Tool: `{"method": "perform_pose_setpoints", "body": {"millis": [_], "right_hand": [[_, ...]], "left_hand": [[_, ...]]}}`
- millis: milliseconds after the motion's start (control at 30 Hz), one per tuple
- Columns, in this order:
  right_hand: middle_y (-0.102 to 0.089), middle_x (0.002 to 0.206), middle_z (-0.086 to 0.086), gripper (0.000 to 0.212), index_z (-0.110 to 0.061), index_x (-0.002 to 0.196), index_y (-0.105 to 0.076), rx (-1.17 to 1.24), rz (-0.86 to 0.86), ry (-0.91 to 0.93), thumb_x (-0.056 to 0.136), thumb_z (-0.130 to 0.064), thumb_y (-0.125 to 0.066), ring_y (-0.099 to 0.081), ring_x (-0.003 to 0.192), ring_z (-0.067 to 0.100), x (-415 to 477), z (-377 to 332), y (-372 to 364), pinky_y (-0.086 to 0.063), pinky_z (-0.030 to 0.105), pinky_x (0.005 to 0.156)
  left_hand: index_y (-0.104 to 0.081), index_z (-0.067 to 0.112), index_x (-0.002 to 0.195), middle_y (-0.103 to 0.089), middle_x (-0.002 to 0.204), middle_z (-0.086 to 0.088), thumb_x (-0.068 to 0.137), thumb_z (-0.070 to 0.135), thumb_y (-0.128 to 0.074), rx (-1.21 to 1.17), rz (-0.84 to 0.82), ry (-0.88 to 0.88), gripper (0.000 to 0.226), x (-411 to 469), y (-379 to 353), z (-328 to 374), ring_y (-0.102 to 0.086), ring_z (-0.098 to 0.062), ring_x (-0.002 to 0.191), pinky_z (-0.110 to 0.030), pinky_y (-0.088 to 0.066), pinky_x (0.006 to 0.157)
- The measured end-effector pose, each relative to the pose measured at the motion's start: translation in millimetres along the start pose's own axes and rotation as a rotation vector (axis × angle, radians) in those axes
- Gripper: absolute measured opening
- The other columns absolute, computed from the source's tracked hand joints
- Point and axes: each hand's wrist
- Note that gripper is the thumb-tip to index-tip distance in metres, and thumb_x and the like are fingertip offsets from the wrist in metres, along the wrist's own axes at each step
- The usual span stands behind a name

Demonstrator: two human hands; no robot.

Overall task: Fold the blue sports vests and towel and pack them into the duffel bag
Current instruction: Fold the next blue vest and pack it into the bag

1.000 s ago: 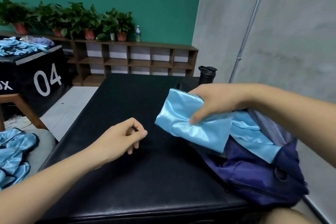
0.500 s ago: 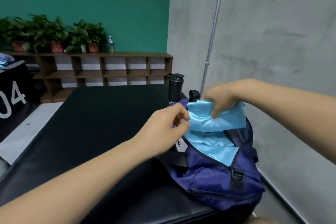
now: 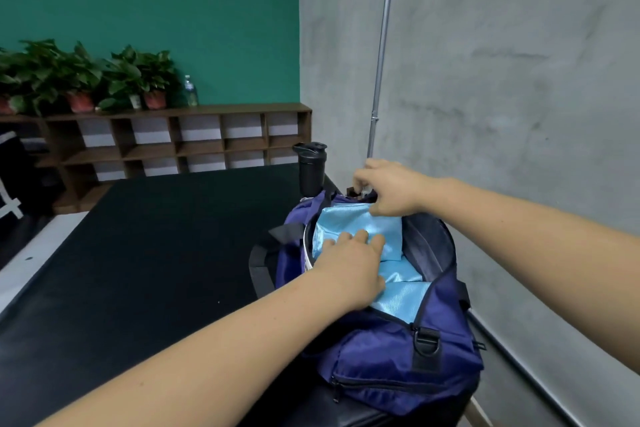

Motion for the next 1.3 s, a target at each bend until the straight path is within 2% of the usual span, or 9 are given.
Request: {"method": "perform_pose_setpoints", "body": {"millis": [100, 167, 300, 500, 600, 733, 1000, 1167, 1300], "right_hand": [[-0.051, 0.127, 0.004, 0.055, -0.022, 0.137, -0.05, -0.109, -0.076, -0.073, 0.086, -0.02, -0.073, -0.057, 0.114, 0.029, -3.9, 17.6, -8.5, -0.043, 0.034, 0.079], [-0.052, 0.13, 0.005, 0.051, -0.021, 0.141, -0.048, -0.142, -0.082, -0.11, 0.093, -0.017, -0.067, -0.059, 0.116, 0.031, -5.3, 25.7, -16.9, -0.038, 0.032, 0.073], [-0.065, 0.116, 0.012, 0.011, -0.02, 0.112, -0.057, -0.119, 0.104, -0.174, 0.103, -0.025, -0.058, -0.061, 0.096, 0.035, -4.5, 34.8, -18.8, -0.045, 0.037, 0.07], [-0.068, 0.102, 0.017, 0.026, -0.018, 0.102, -0.063, -0.066, 0.291, -0.271, 0.108, -0.035, -0.045, -0.057, 0.083, 0.038, -9.3, 30.6, -5.3, -0.04, 0.038, 0.067], [-0.068, 0.104, 0.019, 0.029, -0.017, 0.105, -0.065, -0.044, 0.33, -0.286, 0.109, -0.037, -0.044, -0.062, 0.091, 0.042, -11.7, 28.9, -1.5, -0.041, 0.038, 0.069], [-0.068, 0.099, 0.017, 0.027, -0.017, 0.104, -0.063, -0.026, 0.341, -0.283, 0.11, -0.037, -0.045, -0.053, 0.079, 0.037, -14.9, 27.1, -4.5, -0.04, 0.038, 0.066], [-0.067, 0.097, 0.017, 0.026, -0.019, 0.1, -0.062, -0.036, 0.331, -0.296, 0.109, -0.037, -0.046, -0.057, 0.081, 0.039, -21.2, 21.3, -5.6, -0.039, 0.038, 0.065], [-0.059, 0.09, 0.013, 0.027, -0.016, 0.102, -0.065, -0.011, 0.312, -0.316, 0.109, -0.035, -0.047, -0.055, 0.081, 0.039, -22.5, 9.4, -3.9, -0.039, 0.037, 0.067], [-0.056, 0.087, 0.01, 0.027, -0.017, 0.095, -0.061, 0.023, 0.31, -0.331, 0.11, -0.034, -0.047, -0.053, 0.08, 0.037, -20.9, 8.0, 1.5, -0.039, 0.037, 0.067]], "left_hand": [[-0.037, 0.018, 0.151, -0.043, 0.147, -0.008, 0.104, 0.041, -0.055, 0.087, 0.034, 0.052, 0.056, 8.7, -9.7, 2.7, -0.04, -0.034, 0.136, -0.055, -0.032, 0.117], [-0.034, 0.018, 0.152, -0.038, 0.151, -0.008, 0.105, 0.042, -0.053, 0.112, 0.024, 0.088, 0.056, 14.6, -15.1, 4.1, -0.034, -0.035, 0.142, -0.06, -0.026, 0.121], [-0.016, 0.024, 0.166, -0.015, 0.171, -0.013, 0.107, 0.042, -0.048, 0.192, -0.074, 0.139, 0.07, 29.6, -23.1, 4.3, -0.016, -0.039, 0.156, -0.065, -0.006, 0.127], [-0.008, 0.029, 0.169, 0.014, 0.177, -0.01, 0.11, 0.044, -0.041, 0.152, -0.192, 0.192, 0.07, 50.1, -26.3, 9.5, 0.007, -0.04, 0.163, -0.066, 0.012, 0.126], [-0.01, 0.031, 0.168, 0.02, 0.176, -0.007, 0.111, 0.053, -0.032, 0.11, -0.17, 0.182, 0.064, 57.5, -24.2, 4.7, 0.011, -0.038, 0.163, -0.066, 0.013, 0.126], [-0.023, 0.032, 0.161, 0.012, 0.178, -0.005, 0.109, 0.062, -0.032, 0.033, -0.119, 0.165, 0.061, 70.3, -21.7, -6.0, 0.003, -0.037, 0.163, -0.065, 0.006, 0.128], [-0.042, 0.033, 0.139, -0.024, 0.169, -0.011, 0.103, 0.07, -0.042, -0.318, -0.112, 0.277, 0.052, 88.1, -19.4, -31.6, -0.044, -0.04, 0.145, -0.056, -0.034, 0.118], [-0.001, 0.043, 0.169, -0.005, 0.179, -0.008, 0.094, 0.089, -0.03, -0.161, -0.234, 0.279, 0.093, 85.7, -27.3, -32.0, -0.013, -0.035, 0.163, -0.059, -0.014, 0.128], [-0.007, 0.044, 0.169, 0.004, 0.179, -0.003, 0.092, 0.093, -0.024, -0.09, -0.276, 0.24, 0.093, 82.8, -26.1, -25.8, 0.007, -0.037, 0.164, -0.06, 0.0, 0.129]]}}
Point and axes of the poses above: each hand's wrist, its own x-axis towards the middle knuckle, its own y-axis out of the back of the hand, z = x × y
